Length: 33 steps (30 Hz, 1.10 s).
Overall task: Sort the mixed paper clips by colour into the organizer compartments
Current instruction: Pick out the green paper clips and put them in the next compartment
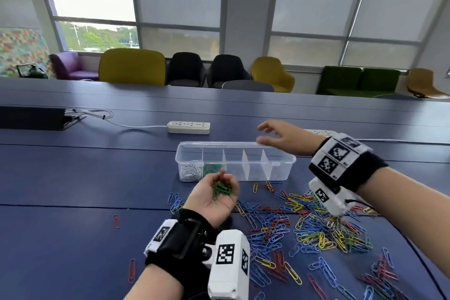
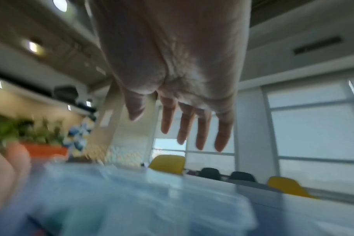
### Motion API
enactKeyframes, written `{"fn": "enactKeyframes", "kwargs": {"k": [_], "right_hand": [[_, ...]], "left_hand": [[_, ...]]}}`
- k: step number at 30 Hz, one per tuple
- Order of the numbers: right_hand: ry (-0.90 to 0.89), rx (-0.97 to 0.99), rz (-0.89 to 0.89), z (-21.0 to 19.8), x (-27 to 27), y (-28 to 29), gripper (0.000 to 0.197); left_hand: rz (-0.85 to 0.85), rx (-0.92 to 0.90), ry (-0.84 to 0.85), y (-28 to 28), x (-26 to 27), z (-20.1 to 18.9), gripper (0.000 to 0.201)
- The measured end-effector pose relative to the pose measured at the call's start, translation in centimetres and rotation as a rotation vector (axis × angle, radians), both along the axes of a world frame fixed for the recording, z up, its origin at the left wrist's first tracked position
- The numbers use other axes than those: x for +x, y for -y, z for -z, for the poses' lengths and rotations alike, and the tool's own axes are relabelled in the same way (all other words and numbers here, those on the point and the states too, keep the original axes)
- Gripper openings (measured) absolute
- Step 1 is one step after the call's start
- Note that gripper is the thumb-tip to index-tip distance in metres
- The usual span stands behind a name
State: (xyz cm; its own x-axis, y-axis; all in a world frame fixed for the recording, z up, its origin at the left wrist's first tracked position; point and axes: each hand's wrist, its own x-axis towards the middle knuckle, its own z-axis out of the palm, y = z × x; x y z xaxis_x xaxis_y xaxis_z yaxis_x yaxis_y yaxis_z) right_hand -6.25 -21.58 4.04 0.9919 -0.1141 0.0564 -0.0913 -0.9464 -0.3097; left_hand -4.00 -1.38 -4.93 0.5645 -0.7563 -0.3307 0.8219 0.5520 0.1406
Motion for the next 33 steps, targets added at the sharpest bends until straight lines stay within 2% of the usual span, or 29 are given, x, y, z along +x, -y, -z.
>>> {"fn": "enactKeyframes", "kwargs": {"k": [2, 4, 6, 10, 14, 16, 18, 22, 27, 31, 33], "right_hand": [[-0.191, -0.203, 0.082, 1.9, 0.7, 1.7, 0.101], [-0.281, -0.295, 0.128, 3.4, 1.1, 2.5, 0.115], [-0.311, -0.272, 0.14, 4.2, 1.4, 2.8, 0.119], [-0.339, -0.187, 0.142, 4.8, 1.9, 2.7, 0.118], [-0.294, -0.178, 0.145, 5.1, 1.9, 2.8, 0.112], [-0.282, -0.172, 0.148, 5.4, 2.0, 2.8, 0.112], [-0.266, -0.156, 0.153, 5.6, 2.1, 2.8, 0.112], [-0.254, -0.136, 0.157, 5.7, 2.0, 2.7, 0.111], [-0.252, -0.13, 0.167, 5.8, 2.3, 1.7, 0.111], [-0.262, -0.142, 0.158, 5.8, 2.9, 0.8, 0.115], [-0.299, -0.096, 0.137, 5.3, 2.7, 1.3, 0.115]], "left_hand": [[0.035, -0.008, 0.051, -0.9, 0.5, -0.8, 0.049], [0.071, 0.062, 0.192, -1.5, 1.5, -2.3, 0.054], [0.09, 0.216, 0.387, -1.4, 3.3, -4.5, 0.054], [0.077, 0.657, 0.743, 1.4, 7.2, -7.5, 0.041], [0.145, 1.135, 1.014, 4.6, 9.6, -5.7, 0.034], [0.225, 1.392, 1.216, 5.1, 10.6, -4.6, 0.028], [0.32, 1.568, 1.401, 5.3, 10.9, -4.1, 0.029], [0.39, 1.687, 1.562, 5.3, 11.1, -3.2, 0.033], [0.314, 1.707, 1.664, 4.1, 11.5, -2.3, 0.037], [0.247, 1.675, 1.654, 3.2, 10.8, -3.5, 0.024], [0.197, 1.704, 1.739, 2.8, 9.6, -4.7, 0.009]]}}
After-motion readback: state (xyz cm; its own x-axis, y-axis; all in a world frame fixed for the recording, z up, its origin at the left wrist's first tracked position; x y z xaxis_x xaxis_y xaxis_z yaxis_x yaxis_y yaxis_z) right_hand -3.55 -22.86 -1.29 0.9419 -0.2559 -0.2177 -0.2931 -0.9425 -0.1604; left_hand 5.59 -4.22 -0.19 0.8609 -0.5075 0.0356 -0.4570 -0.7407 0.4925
